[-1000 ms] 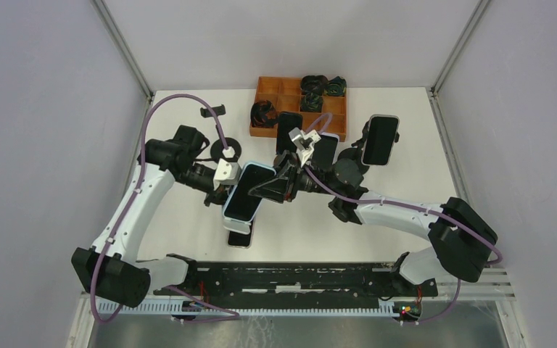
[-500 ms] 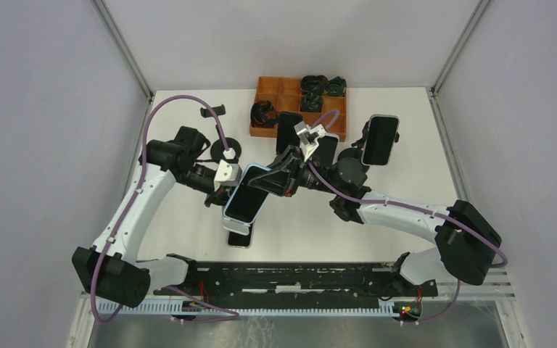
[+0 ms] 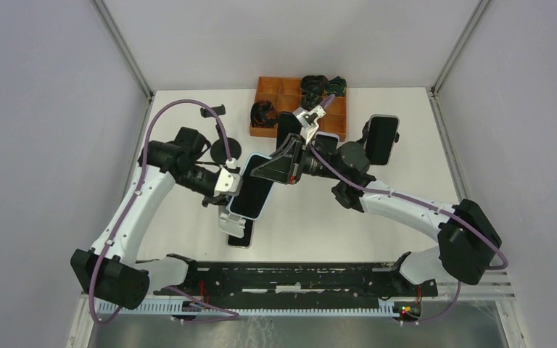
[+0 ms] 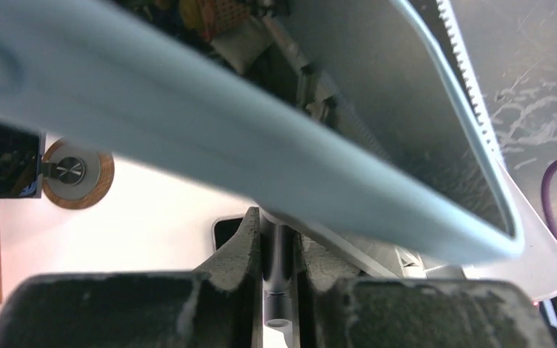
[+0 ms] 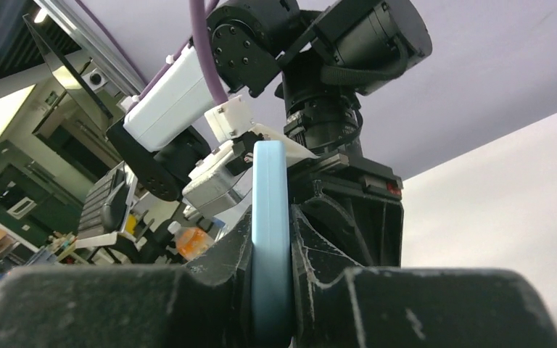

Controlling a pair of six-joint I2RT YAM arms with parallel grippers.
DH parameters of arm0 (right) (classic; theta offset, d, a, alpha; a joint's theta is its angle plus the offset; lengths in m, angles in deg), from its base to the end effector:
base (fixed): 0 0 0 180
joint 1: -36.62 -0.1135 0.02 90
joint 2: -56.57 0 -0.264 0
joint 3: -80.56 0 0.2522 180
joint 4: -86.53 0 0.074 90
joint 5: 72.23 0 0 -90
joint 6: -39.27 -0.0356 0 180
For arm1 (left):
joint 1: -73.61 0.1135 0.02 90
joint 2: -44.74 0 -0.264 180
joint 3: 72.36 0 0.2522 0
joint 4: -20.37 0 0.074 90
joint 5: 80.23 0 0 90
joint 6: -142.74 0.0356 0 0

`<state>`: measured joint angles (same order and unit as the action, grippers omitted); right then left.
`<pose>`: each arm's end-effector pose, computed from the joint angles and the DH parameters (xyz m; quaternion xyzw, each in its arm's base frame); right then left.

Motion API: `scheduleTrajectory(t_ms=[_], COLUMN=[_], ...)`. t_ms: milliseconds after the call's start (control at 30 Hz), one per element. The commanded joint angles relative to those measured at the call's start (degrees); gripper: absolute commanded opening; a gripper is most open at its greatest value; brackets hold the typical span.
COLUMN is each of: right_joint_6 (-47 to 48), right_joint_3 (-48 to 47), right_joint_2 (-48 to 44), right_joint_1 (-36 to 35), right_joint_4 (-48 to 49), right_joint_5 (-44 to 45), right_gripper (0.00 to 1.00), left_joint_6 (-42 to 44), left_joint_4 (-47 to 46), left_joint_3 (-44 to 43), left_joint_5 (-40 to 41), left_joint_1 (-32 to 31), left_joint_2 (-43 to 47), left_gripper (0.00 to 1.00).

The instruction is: Remove the phone from the phone stand

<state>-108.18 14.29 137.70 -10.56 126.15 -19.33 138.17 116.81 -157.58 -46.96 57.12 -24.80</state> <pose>0.1991 0.2464 0.3525 -0.2211 0.5330 0.7368 0.3524 0.1695 -0.0812 0.3367 0.7053 0.5227 -0.3503 0.3264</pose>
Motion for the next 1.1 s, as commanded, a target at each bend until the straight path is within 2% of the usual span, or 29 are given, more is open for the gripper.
scheduleTrajectory(t_ms=[0,200,400,567,867,1000,1067], right_joint_6=[-3.6,6.36,14.19,16.24,14.2,13.73,13.69], right_joint_3=[-1.79,3.39,12.02,14.98,9.41,7.11,6.71], right_joint_2=[-3.42,-11.69,-12.4,-6.14,9.65,14.35,16.04], right_joint_1=[2.66,7.31,7.58,5.35,2.13,1.21,1.24], right_joint_4=[-0.28,-16.95,-27.15,-27.89,-26.24,-27.24,-27.81], right_joint_5=[-3.34,-4.44,-2.93,0.79,2.56,6.64,9.51], right_gripper=[0.0,0.0,0.0,0.0,0.0,0.0,0.07], left_joint_6=[5.11,3.35,1.14,-0.15,-0.53,-0.61,-0.62], left_joint_4=[1.13,-0.88,-2.44,-2.35,-1.84,-1.74,-1.73], left_joint_3=[-2.63,-3.06,-4.34,-6.41,-6.5,-6.5,-6.42], left_joint_5=[4.57,5.17,3.7,2.81,2.6,2.43,2.41], left_joint_1=[-0.29,-0.29,-0.29,-0.3,-0.3,-0.29,-0.3], left_joint_2=[1.42,2.05,2.24,2.32,3.04,3.14,3.14], left_gripper=[0.02,0.02,0.02,0.02,0.02,0.02,0.02])
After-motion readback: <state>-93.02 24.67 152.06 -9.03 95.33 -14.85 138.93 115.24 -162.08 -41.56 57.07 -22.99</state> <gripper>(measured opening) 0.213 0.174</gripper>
